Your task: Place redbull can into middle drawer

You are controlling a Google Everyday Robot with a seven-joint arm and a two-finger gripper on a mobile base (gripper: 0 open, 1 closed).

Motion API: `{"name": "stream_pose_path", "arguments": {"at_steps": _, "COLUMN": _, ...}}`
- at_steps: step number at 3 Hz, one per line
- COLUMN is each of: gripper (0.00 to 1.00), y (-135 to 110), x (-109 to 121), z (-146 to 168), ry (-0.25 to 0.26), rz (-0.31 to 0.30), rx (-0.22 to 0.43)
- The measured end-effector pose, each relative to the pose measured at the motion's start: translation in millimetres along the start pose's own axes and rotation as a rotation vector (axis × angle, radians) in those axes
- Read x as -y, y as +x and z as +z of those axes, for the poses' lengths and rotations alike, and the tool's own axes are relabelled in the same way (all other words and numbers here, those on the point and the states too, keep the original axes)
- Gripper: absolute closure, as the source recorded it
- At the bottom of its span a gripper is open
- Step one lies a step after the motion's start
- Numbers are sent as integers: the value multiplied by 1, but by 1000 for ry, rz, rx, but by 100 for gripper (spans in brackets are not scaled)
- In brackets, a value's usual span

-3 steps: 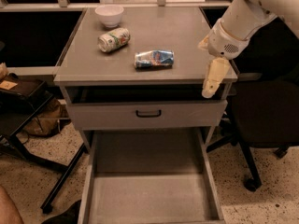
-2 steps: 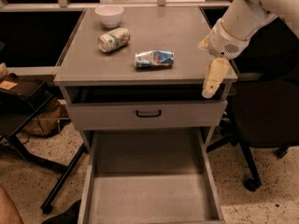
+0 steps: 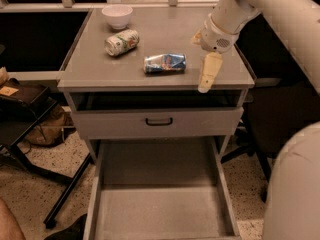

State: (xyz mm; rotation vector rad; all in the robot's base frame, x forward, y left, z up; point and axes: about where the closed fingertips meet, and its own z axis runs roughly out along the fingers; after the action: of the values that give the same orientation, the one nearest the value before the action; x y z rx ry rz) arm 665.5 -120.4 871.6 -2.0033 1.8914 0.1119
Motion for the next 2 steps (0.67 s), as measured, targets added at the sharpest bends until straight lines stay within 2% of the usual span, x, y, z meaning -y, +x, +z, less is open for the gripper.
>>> {"name": "stream_pose_path", "arguments": {"at_steps": 1, "gripper": 0, "y": -18, "x": 22, "z": 21, "ry": -17, "rz": -39, "rx": 30}}
{"name": "stream_pose_path", "arguments": {"at_steps": 2, "gripper": 0, "y": -22, "x": 31, "z": 30, "ry": -16, "rz": -49, "rx": 44}}
